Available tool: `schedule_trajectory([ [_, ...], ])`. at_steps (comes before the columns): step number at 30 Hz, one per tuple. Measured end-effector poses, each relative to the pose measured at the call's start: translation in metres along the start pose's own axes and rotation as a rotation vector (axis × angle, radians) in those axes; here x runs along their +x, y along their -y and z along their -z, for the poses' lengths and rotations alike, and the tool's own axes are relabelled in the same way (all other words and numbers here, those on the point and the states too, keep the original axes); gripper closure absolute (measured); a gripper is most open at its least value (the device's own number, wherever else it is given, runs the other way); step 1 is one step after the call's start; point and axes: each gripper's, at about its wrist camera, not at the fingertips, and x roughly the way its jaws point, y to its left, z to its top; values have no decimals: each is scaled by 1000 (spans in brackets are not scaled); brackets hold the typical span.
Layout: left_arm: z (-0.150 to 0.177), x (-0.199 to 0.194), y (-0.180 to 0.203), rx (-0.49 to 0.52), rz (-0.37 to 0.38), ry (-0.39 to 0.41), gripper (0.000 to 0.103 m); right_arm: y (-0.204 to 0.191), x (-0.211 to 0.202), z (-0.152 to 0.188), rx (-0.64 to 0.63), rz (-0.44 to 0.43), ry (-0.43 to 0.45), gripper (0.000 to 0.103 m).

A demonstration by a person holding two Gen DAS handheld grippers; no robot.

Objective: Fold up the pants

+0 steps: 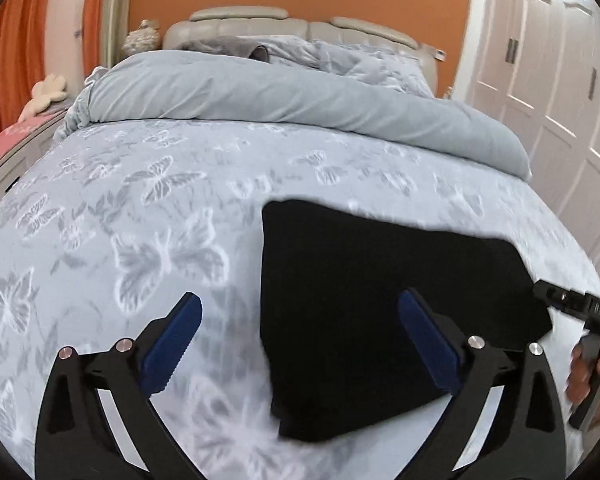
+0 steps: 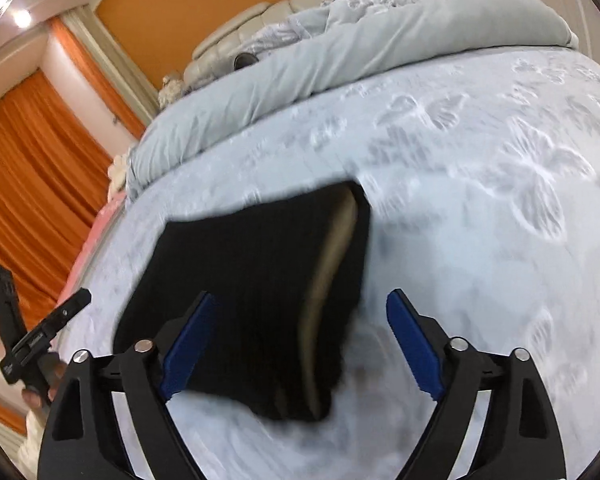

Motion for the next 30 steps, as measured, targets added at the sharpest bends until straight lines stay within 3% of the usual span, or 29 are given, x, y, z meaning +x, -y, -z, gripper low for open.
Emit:
schedule_trajectory([
  [3, -25, 43, 2, -52, -55, -107, 5, 2, 39, -23, 54, 46, -62, 18],
  [5, -30, 91, -6, -97, -108, -239, 5, 10, 67, -29, 85, 126, -122, 59],
  [6, -29, 107, -11, -122, -137, -275, 10, 10, 74, -31, 84, 78, -138, 66],
  [7, -26, 115, -17, -147, -144, -282, 36, 3, 69, -36, 51, 82, -104, 69],
  [9, -32, 123, -25, -192, -91, -266, 65, -19, 52, -41, -72, 50, -27, 71],
  [10, -36, 123, -25, -206, -99, -243, 67, -28, 45, -41, -134, 36, 18, 70],
  [11, -38, 123, -24, -202, -135, -220, 66, -26, 48, -41, -158, 40, 32, 68],
  [12, -37, 128, -23, -179, -194, -201, 58, -17, 60, -41, -148, 67, 9, 62],
  [13, -33, 137, -22, -148, -245, -225, 36, -1, 81, -38, -110, 116, -72, 55],
  [14, -28, 140, -24, -136, -261, -235, 30, 12, 89, -36, -70, 101, -99, 53],
  [15, -27, 132, -26, -139, -251, -210, 28, 24, 71, -37, -3, 47, -67, 43],
  [17, -24, 108, -33, -156, -209, -181, 21, 22, 36, -32, -5, 113, -20, 29],
  [18, -22, 96, -36, -166, -179, -176, 12, 23, 19, -25, -25, 93, 0, 20],
  [21, 5, 59, -48, -205, -108, -156, 5, 30, 2, -3, -15, 2, -58, 18],
  [24, 39, 68, -53, -278, 10, -295, 5, 40, 21, 21, 76, -97, -201, 18],
  [25, 50, 72, -58, -351, 35, -311, 5, 40, 32, 30, 88, -99, -211, 16],
  [26, 56, 72, -63, -416, 48, -285, 5, 35, 31, 32, 50, -80, -162, 16],
  [27, 56, 71, -62, -421, 48, -268, 5, 30, 33, 32, 26, -86, -152, 39],
  [28, 54, 72, -58, -406, 52, -262, 5, 28, 36, 30, 64, -140, -169, 68],
  [29, 51, 74, -55, -388, 75, -266, 10, 27, 33, 27, 100, -155, -160, 70],
  [30, 47, 75, -52, -392, 131, -281, 47, 19, 25, 21, 81, -162, -137, 75],
])
